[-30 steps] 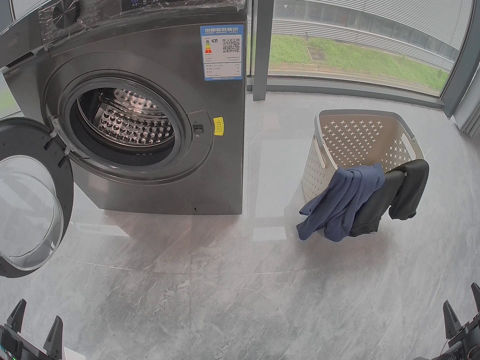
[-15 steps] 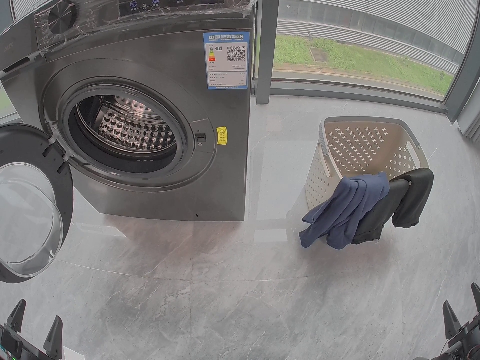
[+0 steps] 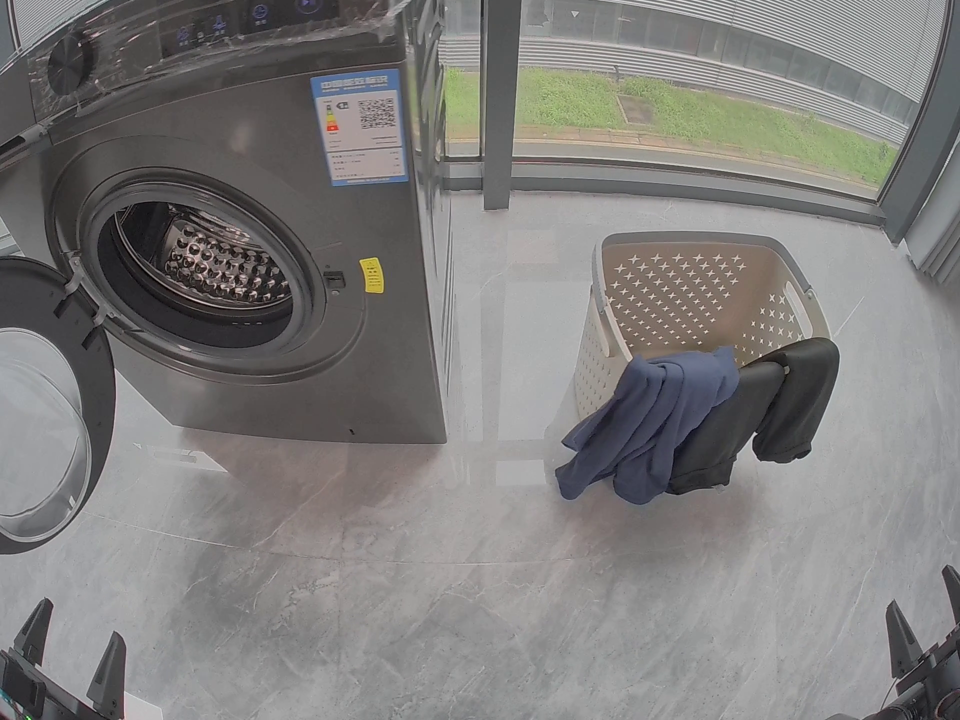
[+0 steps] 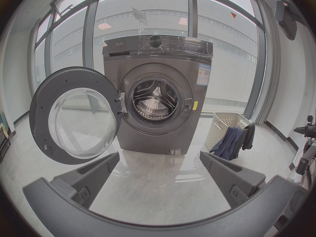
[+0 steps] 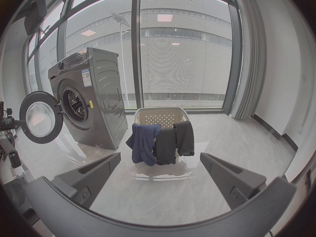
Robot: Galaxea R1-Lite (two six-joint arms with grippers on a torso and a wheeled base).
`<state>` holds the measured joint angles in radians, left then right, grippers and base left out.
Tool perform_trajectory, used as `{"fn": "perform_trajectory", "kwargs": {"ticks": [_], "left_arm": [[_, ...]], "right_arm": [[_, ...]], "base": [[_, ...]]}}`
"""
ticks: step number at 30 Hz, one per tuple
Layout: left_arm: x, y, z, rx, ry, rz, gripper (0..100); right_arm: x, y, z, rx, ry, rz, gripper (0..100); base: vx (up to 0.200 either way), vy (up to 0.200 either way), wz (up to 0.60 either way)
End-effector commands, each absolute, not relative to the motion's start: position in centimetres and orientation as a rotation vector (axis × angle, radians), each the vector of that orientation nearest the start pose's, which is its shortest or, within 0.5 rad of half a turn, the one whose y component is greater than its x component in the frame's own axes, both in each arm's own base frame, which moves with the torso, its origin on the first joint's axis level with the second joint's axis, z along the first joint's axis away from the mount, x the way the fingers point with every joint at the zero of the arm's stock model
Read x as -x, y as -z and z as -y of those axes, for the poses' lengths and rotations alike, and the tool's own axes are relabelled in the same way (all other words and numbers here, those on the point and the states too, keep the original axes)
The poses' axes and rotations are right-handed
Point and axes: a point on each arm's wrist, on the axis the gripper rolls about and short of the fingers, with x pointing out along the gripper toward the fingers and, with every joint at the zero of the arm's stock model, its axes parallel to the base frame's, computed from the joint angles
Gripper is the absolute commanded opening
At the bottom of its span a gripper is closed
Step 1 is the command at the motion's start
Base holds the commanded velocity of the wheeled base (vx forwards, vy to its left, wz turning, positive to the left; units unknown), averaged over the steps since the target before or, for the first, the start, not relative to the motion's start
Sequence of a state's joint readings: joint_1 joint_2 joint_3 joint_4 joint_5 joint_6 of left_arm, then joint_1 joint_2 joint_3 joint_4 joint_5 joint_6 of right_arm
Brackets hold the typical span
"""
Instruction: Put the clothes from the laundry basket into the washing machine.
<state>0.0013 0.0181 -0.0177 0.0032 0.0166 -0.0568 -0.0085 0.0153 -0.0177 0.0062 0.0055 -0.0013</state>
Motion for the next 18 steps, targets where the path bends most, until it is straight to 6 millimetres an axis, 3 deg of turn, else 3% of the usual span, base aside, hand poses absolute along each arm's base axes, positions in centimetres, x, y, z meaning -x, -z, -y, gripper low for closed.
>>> {"fn": "perform_trajectory", "kwargs": {"ticks": [1,18], "left_arm": [[2.23,-7.62,-0.04,0.058,-0.020,-0.009,100],[2.23,-7.62,-0.03,0.058,-0.019,-0.009,100]], "right_arm": [[2.28,-7.49,-0.03,0.001,0.003,-0.006,100],[2.28,-7.50,-0.03,0.002,0.002,-0.005,100]], "base": [[0.000,-0.200,0.00],[0.000,-0.200,0.00]]}}
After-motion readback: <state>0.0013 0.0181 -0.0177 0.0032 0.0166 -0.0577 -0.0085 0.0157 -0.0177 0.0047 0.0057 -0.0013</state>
